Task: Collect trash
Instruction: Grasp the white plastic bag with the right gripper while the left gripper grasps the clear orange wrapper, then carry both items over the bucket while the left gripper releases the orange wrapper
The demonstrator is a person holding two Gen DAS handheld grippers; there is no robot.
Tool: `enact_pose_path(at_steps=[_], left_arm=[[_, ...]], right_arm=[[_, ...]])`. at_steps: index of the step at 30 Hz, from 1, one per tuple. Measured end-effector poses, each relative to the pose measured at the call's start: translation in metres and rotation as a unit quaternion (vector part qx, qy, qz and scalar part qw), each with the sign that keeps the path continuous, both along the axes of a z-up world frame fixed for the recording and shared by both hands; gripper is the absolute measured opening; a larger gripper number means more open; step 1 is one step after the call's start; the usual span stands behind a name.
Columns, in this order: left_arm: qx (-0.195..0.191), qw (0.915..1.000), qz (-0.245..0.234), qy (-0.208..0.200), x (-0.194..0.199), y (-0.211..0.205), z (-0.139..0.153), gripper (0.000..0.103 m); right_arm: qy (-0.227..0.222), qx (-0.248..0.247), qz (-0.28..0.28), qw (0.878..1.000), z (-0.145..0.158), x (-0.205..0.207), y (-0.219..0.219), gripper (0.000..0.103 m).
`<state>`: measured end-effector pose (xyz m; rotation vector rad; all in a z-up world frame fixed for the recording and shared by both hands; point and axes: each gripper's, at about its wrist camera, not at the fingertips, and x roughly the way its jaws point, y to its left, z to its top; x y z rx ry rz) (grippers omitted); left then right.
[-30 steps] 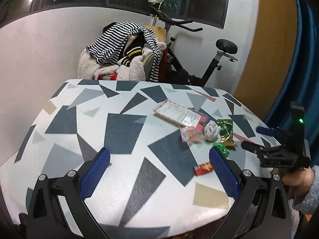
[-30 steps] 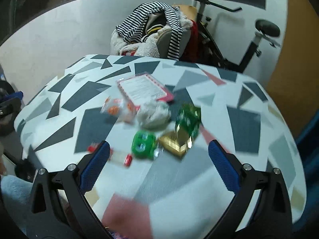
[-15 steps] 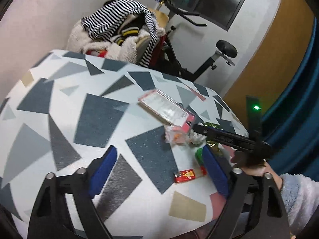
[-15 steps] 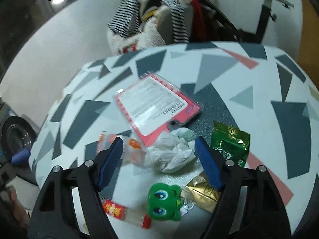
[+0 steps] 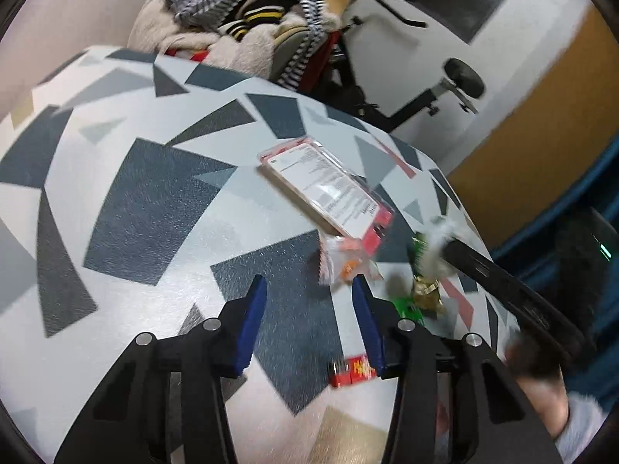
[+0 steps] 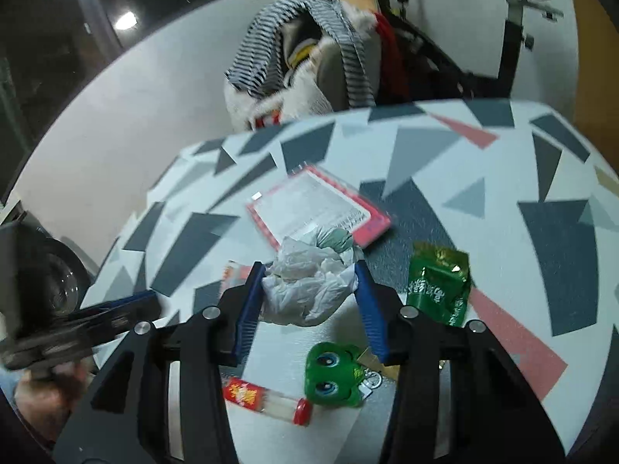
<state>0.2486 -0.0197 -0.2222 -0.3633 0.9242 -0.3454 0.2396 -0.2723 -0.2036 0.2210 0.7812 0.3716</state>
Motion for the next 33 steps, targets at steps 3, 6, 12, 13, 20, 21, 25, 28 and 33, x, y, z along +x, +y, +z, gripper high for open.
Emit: enact_pose_path(at_steps=[3,6,12,13,20,21,25,28,33], left_arm=[[-0.021,0.9997,0.001,0.01,0.015,-0.009,-0.006,0.045],[-0.048,0.9986,0.005,0.023,0.027,-0.016,-0.012,0.045],[-0.064,0.9963,0.024,0.053,0.044,-0.032,-0.028,0.054],[-0.056,0.9963,0.028,0.059,0.047,-0.037,-0.032,0.054],[0.005,0.9994,0.007,0.033,0.044,-0.045,-0.025,0.008],[0.02,0.9995,-0.003,0.026,0.04,-0.046,-0.02,0.007],[0.047,0.9982,-0.035,-0.011,0.023,-0.044,0.001,0.004],[0.055,0.9966,-0.051,-0.034,0.006,-0.038,0.019,0.003],[0.075,0.9925,-0.077,-0.059,-0.028,-0.031,0.047,0.003]], right_arm=[[-0.035,-0.029,0.01,0.999,0.01,-0.013,0.002,0.048],[-0.044,-0.028,0.014,0.999,0.014,-0.022,-0.005,0.048],[-0.036,-0.009,-0.001,0.999,0.015,-0.038,-0.022,0.048],[-0.035,-0.008,-0.002,0.999,0.015,-0.039,-0.023,0.048],[-0.032,0.003,-0.01,0.999,0.015,-0.054,-0.033,0.048],[-0.034,0.003,-0.008,0.999,0.015,-0.058,-0.032,0.048],[-0.041,0.008,-0.005,0.999,0.018,-0.068,-0.031,0.048],[-0.046,0.013,-0.005,0.999,0.021,-0.074,-0.029,0.048],[-0.052,0.022,-0.006,0.998,0.032,-0.091,-0.027,0.048]])
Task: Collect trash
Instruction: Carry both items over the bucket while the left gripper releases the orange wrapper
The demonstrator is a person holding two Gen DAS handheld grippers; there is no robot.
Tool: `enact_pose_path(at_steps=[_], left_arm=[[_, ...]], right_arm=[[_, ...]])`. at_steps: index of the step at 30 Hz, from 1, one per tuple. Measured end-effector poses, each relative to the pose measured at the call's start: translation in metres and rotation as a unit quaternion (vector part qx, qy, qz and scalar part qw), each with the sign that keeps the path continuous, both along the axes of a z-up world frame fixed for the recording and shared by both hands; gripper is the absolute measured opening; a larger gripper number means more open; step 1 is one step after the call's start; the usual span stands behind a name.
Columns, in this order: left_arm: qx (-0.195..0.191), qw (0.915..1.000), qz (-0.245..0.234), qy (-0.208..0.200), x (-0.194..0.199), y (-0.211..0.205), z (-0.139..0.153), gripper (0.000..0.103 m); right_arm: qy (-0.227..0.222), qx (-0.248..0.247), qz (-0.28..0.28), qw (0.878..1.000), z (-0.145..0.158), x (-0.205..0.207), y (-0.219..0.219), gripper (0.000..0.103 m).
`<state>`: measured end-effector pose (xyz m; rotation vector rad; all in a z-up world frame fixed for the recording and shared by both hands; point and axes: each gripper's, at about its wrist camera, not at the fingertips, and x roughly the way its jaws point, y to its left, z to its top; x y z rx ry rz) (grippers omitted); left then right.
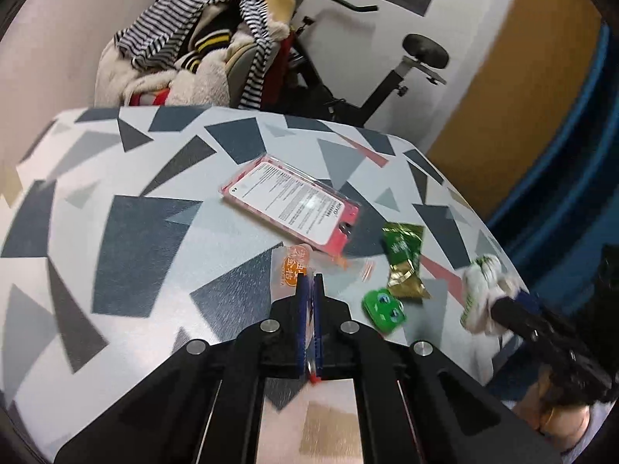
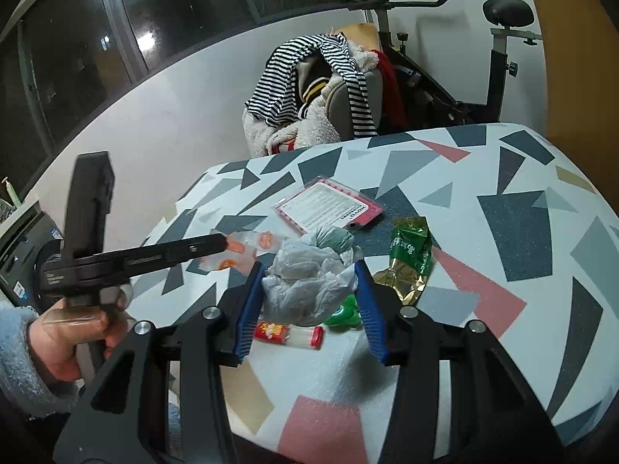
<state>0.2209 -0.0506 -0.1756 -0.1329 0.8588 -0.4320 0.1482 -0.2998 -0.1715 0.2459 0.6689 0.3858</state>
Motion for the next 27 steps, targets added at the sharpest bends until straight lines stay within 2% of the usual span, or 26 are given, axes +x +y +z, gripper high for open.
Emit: enact_pose_path(at_steps=[6,14,19,27], left_arm=[[0.006,0.999,-0.024,-0.038,-0.053,0.012,0.029,0.003],[0.02,0.9966,-0.047,-0.065,-0.131,0.022,0.046,0.003],[0.01,0.9966,-0.056,-0.059,-0.176,0.027,0.041,0.003],[0.003,0.9974,-0.06,-0.04,-0.219,0.029,0.017,0.003]], right_arm=[[-0.006,0.0,-0.004,1.0,0.012,-0.023,0.0,0.048],[-0.011,-0.019,0.002,1.0,0.021,-0.061,0.005,0.048],[-0.014,-0.025,0.005,1.0,0.023,-0.085,0.008,0.048],[-0.012,-0.026,0.012,1.0,0.019,-0.115,0.013,0.048]])
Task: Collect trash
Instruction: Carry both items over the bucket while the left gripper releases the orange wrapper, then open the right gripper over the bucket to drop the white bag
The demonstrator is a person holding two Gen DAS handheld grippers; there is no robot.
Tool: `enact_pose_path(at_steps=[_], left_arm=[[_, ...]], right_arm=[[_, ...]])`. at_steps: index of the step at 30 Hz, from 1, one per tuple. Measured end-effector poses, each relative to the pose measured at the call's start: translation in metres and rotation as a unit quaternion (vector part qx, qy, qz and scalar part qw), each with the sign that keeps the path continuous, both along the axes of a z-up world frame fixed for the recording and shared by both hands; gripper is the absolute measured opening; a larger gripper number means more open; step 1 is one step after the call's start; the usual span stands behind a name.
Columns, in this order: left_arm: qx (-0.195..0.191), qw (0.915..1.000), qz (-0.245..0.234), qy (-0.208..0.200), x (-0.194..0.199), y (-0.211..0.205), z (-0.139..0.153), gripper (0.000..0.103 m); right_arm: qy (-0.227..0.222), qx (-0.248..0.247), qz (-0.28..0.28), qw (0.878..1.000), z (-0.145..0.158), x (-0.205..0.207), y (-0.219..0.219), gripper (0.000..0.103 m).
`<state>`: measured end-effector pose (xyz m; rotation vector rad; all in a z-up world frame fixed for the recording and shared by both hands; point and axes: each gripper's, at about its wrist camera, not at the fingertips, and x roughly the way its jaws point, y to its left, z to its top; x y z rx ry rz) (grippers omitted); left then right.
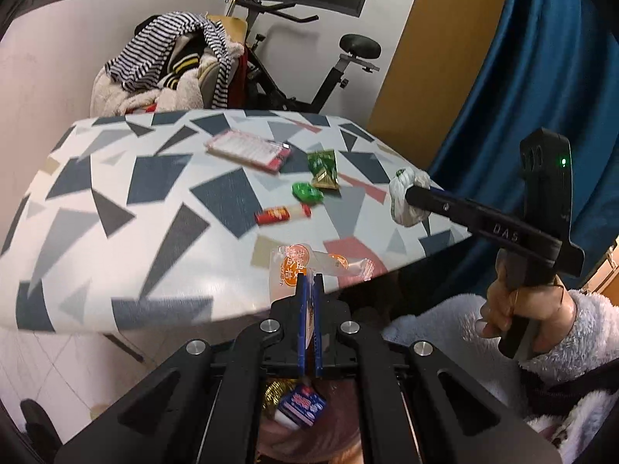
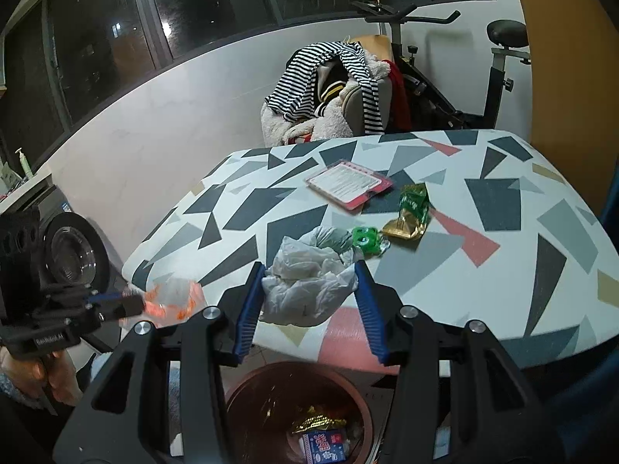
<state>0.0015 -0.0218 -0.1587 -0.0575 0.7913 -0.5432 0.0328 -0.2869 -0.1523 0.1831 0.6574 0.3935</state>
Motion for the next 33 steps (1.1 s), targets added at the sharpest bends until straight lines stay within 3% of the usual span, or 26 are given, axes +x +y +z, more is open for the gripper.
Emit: enact_pose_path(at_steps=[17,20,27,33], left_arm=[[0.02,0.9992,-0.032,0.014,-0.014,-0.02,-0.025,0.005],[0.021,0.999,-0.036,0.013,-0.015,-0.022,-0.026,0.011],[0.027,0.9994,-0.022,-0.008,-0.018,-0.02,-0.019,0.053],[0.042,0.9968,0.021,-0.065,-0.031,-0.011,0.002,0.087]], right_arm=[[0.02,-0.005,-0.003,1.0,-0.019,-0.023,0.0,0.048],[0.022,-0.006,-0.004,1.0,-0.021,-0.025,0.001,0.048],[0.028,-0.01,-0.002,1.0,-0.027,-0.026,0.003,0.048],[0.033,-0.034,0.005,0.999,-0.039,-0.033,0.009,0.048]])
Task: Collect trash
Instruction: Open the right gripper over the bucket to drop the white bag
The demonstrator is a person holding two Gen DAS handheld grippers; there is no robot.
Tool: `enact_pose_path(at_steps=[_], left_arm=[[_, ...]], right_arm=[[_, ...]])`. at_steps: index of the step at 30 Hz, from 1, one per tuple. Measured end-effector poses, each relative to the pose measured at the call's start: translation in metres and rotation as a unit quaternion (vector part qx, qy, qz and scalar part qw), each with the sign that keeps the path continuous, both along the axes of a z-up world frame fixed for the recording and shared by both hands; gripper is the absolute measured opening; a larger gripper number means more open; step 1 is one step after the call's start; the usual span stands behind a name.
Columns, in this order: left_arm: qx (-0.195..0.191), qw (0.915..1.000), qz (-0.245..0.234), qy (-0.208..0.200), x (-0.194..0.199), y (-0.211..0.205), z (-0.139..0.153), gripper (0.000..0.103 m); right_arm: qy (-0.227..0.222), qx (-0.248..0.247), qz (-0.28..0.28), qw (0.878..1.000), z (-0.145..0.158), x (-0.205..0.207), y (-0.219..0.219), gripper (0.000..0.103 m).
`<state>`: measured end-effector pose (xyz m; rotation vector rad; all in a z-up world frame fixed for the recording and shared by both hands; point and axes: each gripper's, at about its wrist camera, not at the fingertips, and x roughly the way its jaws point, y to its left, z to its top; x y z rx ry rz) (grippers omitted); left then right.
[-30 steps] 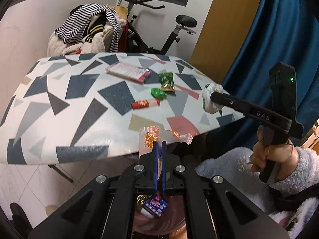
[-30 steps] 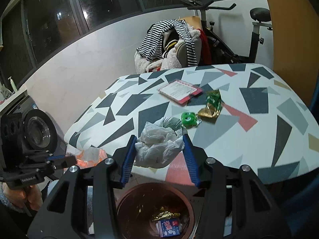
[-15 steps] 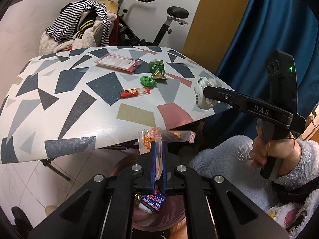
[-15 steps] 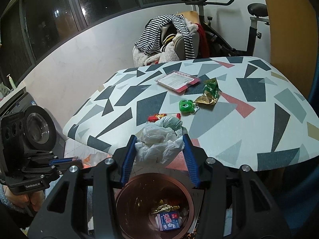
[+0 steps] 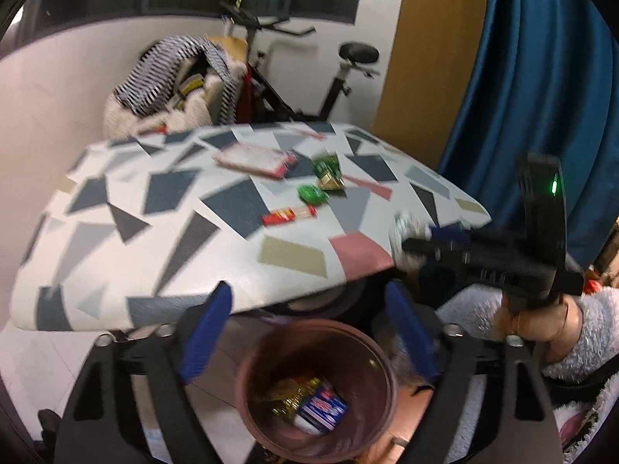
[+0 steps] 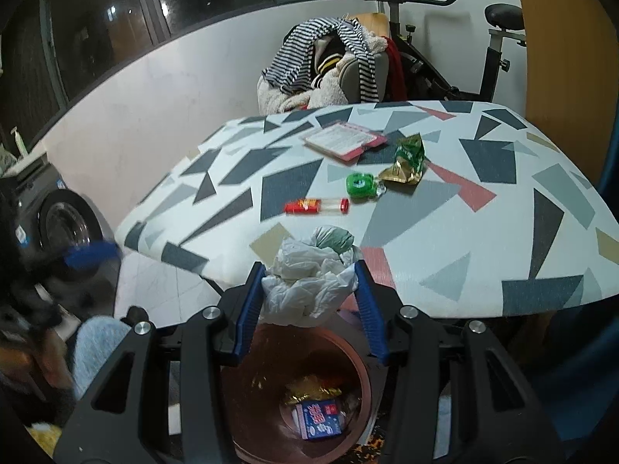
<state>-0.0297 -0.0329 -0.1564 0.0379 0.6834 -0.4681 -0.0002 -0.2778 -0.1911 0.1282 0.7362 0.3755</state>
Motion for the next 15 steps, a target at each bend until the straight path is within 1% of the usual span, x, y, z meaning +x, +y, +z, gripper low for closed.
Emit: enact_pose_path(at_steps=[1,3,5,10,12,15], left_arm=[[0.001,0.9999,0.007,-0.009,-0.002,0.002,0.003,0.091],[-0.002,0.9995,0.022,-0.021,-0.005,0.008,0.009,0.092],[-0.006,0.9991,0.036,-0.022,-0.004,0.014,0.011,0.093],[-0.021,0.9968,0.075,-0.017,-0.002,0.03,0.01,0.094],[-0.022,0.9957,0.089,-0.012,-0.001,0.036,0.007,0.095],[-0.029,0.9946,0.1,-0.003,0.0,0.041,0.004,0.095]], right_arm=[[0.004,-0.011,0.004,1.0,-0.006,-0.003,0.003,0.048],[0.013,-0.018,0.008,1.0,-0.014,-0.006,0.006,0.048],[0.021,-0.017,0.011,1.0,-0.019,-0.009,0.007,0.048],[0.041,-0.018,0.025,0.999,-0.035,-0.014,0.015,0.048],[0.055,-0.025,0.039,0.997,-0.044,-0.015,0.021,0.049],[0.056,-0.039,0.06,0.996,-0.049,-0.016,0.031,0.049]])
